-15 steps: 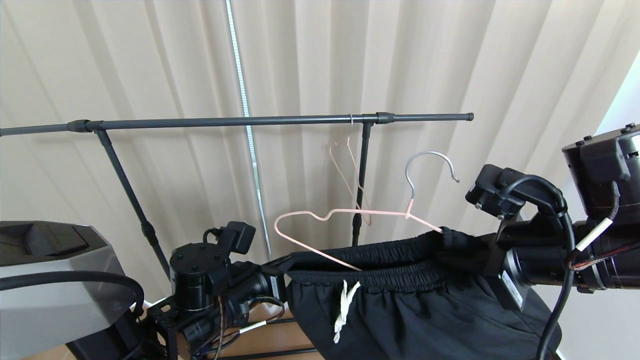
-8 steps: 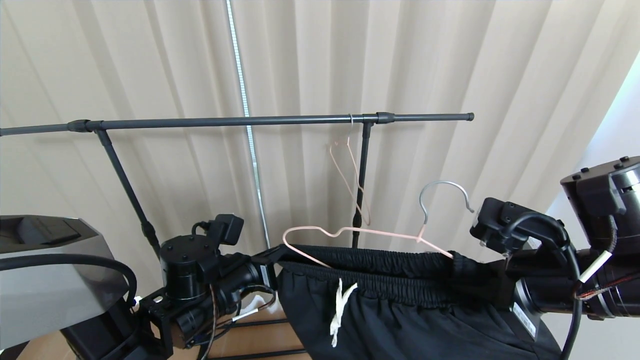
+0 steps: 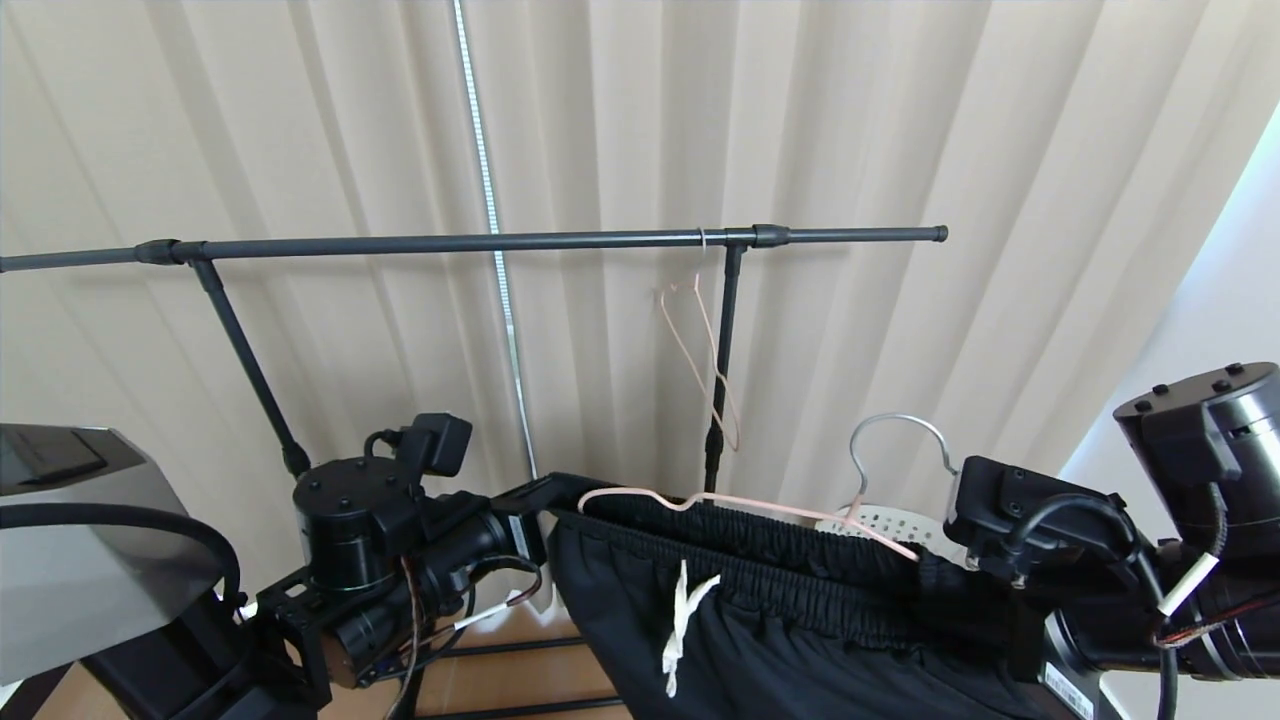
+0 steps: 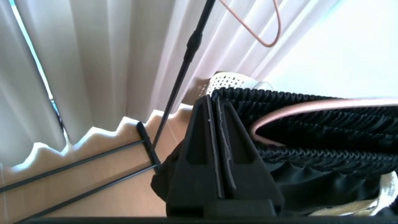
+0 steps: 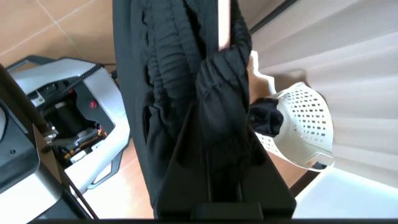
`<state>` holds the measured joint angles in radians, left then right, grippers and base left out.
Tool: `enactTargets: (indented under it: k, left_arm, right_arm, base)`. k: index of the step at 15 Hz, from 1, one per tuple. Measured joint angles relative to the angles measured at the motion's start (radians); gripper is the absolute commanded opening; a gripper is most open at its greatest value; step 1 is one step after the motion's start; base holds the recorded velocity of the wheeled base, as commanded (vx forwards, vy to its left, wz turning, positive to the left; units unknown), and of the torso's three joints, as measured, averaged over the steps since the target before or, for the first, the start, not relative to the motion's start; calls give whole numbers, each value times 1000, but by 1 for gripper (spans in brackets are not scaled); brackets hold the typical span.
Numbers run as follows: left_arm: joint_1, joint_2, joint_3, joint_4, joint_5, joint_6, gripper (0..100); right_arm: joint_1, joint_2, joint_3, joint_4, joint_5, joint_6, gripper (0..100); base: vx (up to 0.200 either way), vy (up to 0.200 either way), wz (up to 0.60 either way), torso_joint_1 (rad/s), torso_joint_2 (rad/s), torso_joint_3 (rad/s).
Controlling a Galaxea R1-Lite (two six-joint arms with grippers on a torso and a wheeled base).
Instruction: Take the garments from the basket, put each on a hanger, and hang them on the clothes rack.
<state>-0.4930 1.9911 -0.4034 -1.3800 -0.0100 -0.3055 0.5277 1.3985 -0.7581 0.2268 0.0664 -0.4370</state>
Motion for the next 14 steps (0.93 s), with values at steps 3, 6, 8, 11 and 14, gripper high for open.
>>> enactTargets:
  k: [3,6,8,11,14]
  left_arm:
    - [-4,-39,7,22,0,39,0]
    - [-13,-81,2,91,1,84,0]
    - [-28,-107,-10,141,1,126,0]
    - [-56,-140,-48,252,5,181,0]
    - [-90,-175,-122,393,35,186,0]
  right_arm:
    - [0,23,10,0,-35,0,0]
    - [0,45,9,-2,-51,0,0]
    - [0,70,1,-11,-82,1,0]
    - [0,118,-18,-88,-123,5,0]
    - [-1,162,-25,-132,-133,11,0]
  base:
    - [0,0,0,0,0,0]
    - [0,0,0,0,0,0]
    - [0,0,0,0,0,0]
    - [0,0,0,0,0,0]
    - [0,0,0,0,0,0]
